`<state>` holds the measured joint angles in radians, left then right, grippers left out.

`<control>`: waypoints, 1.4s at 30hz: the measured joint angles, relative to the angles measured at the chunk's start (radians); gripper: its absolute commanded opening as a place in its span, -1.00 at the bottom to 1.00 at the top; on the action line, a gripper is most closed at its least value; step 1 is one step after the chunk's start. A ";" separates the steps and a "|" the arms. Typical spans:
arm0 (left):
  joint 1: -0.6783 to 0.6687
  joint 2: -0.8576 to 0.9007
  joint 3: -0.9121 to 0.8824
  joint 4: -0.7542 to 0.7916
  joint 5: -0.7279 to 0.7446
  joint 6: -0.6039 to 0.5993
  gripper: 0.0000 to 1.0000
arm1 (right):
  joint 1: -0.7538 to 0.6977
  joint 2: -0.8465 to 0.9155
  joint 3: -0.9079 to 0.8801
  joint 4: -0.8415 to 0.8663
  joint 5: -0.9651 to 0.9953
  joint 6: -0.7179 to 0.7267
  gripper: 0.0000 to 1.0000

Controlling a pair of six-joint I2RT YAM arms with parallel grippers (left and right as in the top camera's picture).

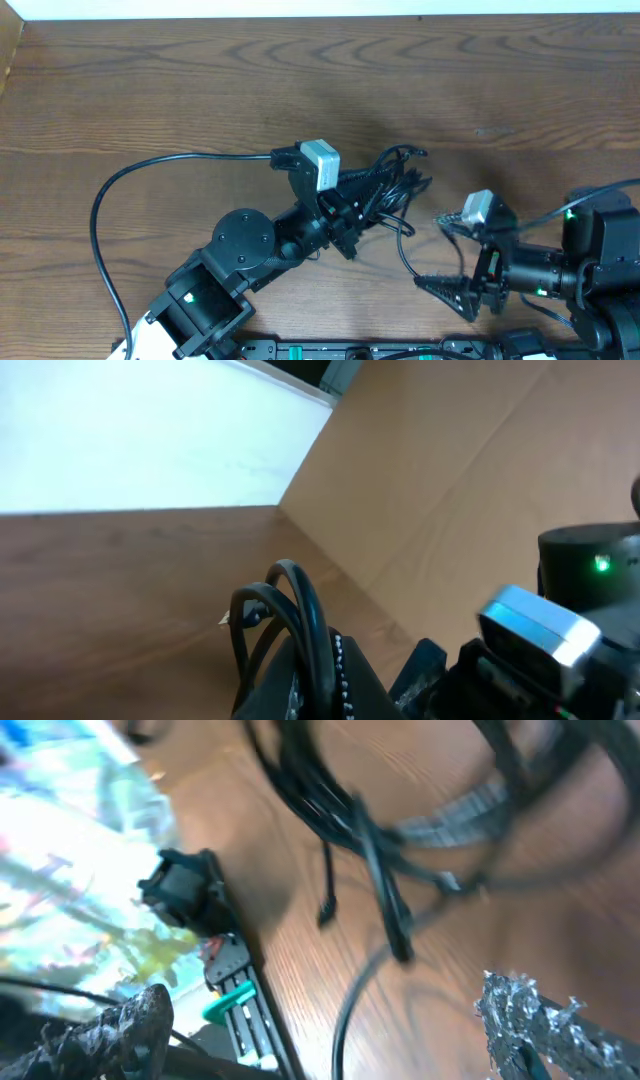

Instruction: Untangle cables

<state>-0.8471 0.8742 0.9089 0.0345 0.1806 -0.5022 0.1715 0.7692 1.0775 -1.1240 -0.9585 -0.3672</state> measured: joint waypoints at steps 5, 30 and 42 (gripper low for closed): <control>0.000 0.007 0.000 0.055 0.040 -0.064 -0.85 | 0.000 0.000 0.000 0.037 -0.066 -0.055 0.81; 0.000 0.080 0.000 0.236 0.200 -0.205 -0.85 | 0.000 0.043 0.000 0.059 -0.100 -0.094 -0.41; 0.000 0.089 0.000 0.221 0.204 -0.203 -0.85 | 0.000 0.098 0.000 0.072 -0.114 -0.094 -0.98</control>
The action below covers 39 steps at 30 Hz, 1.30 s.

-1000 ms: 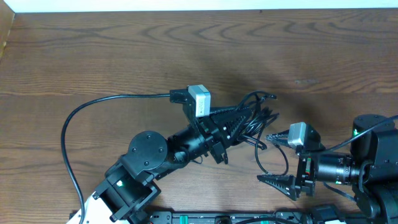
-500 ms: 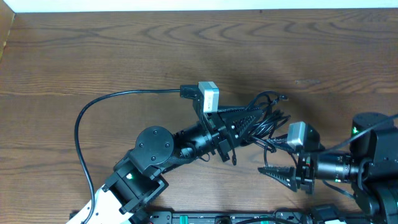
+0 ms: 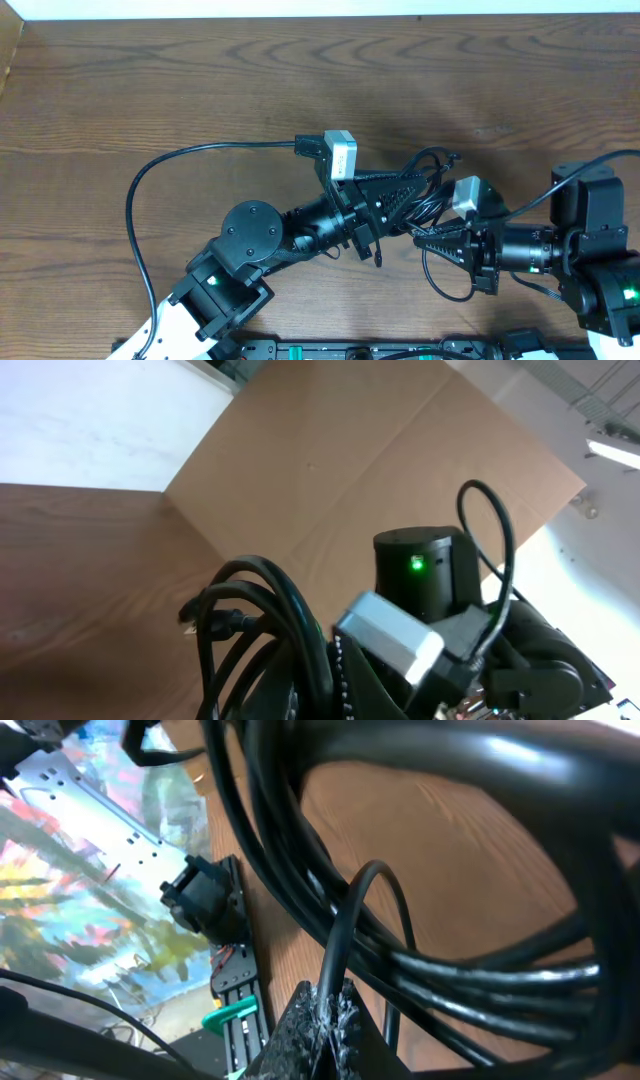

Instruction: Untangle cables

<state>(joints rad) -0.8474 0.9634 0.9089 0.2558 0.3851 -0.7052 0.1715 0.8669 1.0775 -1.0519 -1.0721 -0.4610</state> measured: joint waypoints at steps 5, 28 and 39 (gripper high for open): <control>0.000 0.000 0.000 -0.118 -0.080 0.005 -0.85 | 0.000 -0.032 0.000 0.086 -0.043 0.016 -0.98; 0.000 0.000 0.000 -0.513 -0.455 0.006 -0.85 | -0.190 -0.180 0.000 0.245 0.024 0.291 -0.98; 0.000 0.000 0.000 -0.611 -0.474 -0.003 -0.85 | -0.205 -0.180 0.000 0.357 0.110 0.473 -0.98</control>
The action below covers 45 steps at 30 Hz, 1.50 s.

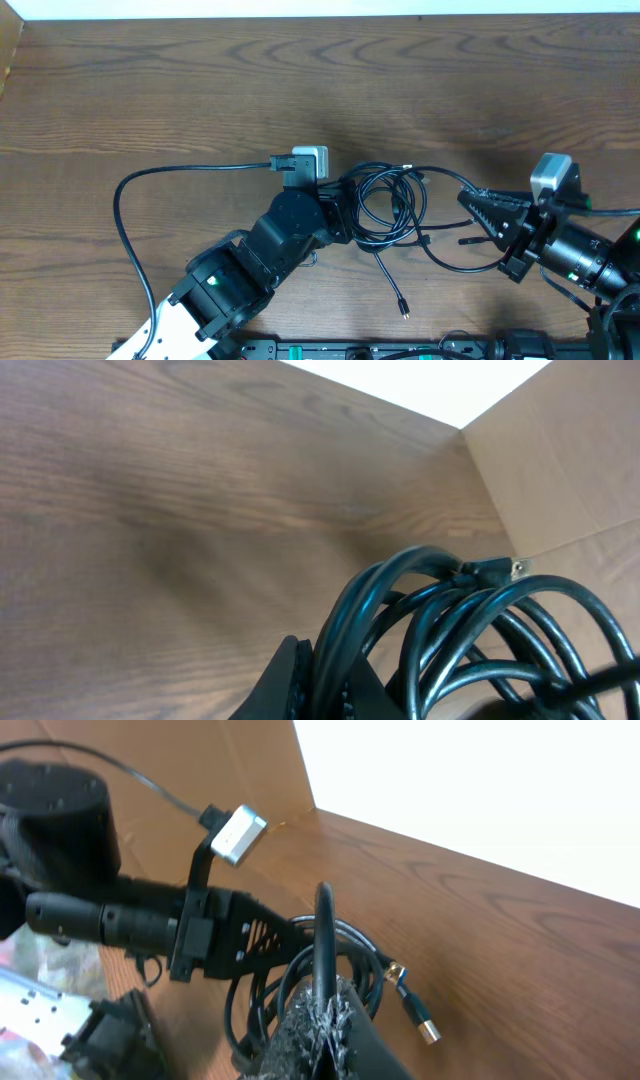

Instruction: Untangle cables

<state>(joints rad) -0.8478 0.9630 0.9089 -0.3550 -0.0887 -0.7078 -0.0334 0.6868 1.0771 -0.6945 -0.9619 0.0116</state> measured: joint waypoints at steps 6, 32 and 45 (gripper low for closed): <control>0.000 0.000 0.000 -0.001 0.000 -0.003 -0.85 | 0.000 0.000 0.000 -0.008 0.099 0.112 -0.98; 0.000 -0.112 0.000 0.341 0.169 0.316 -0.85 | 0.000 -0.001 0.000 -0.420 0.624 0.323 -0.98; -0.001 -0.122 0.000 0.418 0.301 0.482 -0.85 | 0.000 0.021 0.001 -0.543 0.672 0.225 -0.91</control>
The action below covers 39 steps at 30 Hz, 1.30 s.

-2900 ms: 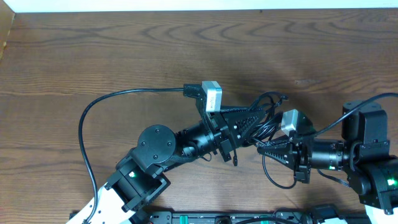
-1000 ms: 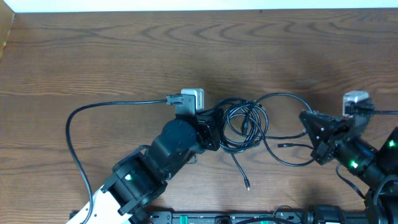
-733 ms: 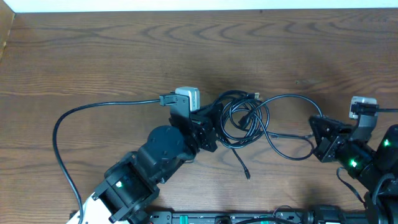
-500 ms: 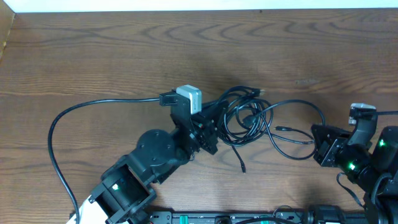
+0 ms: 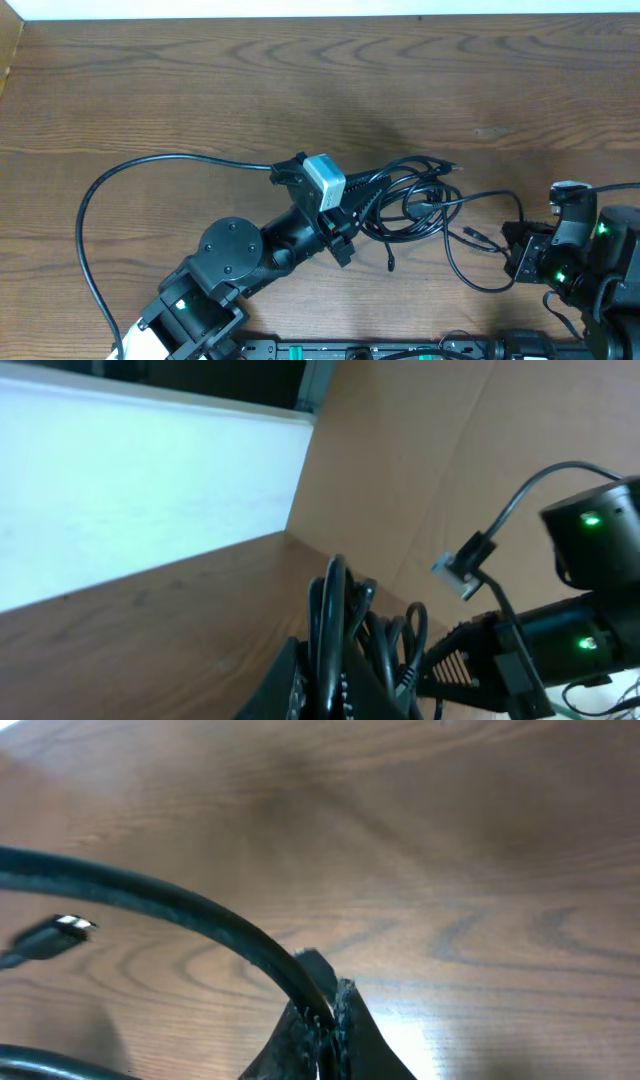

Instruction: Untangle cables

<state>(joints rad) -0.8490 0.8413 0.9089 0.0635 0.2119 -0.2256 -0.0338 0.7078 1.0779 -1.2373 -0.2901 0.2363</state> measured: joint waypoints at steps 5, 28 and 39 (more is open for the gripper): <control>0.000 0.000 0.000 0.011 0.000 0.068 -0.85 | 0.000 0.019 0.000 -0.017 0.017 -0.022 -0.60; 0.000 -0.002 0.000 -0.014 -0.004 0.196 -0.85 | -0.002 0.019 0.000 0.053 -0.362 -0.433 0.84; 0.000 -0.002 0.000 0.050 -0.004 -0.013 -0.85 | -0.002 0.019 0.000 0.130 -0.632 -0.567 0.82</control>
<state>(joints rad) -0.8486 0.8394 0.9089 0.1139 0.2077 -0.2386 -0.0357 0.7273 1.0779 -1.1069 -0.9218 -0.3305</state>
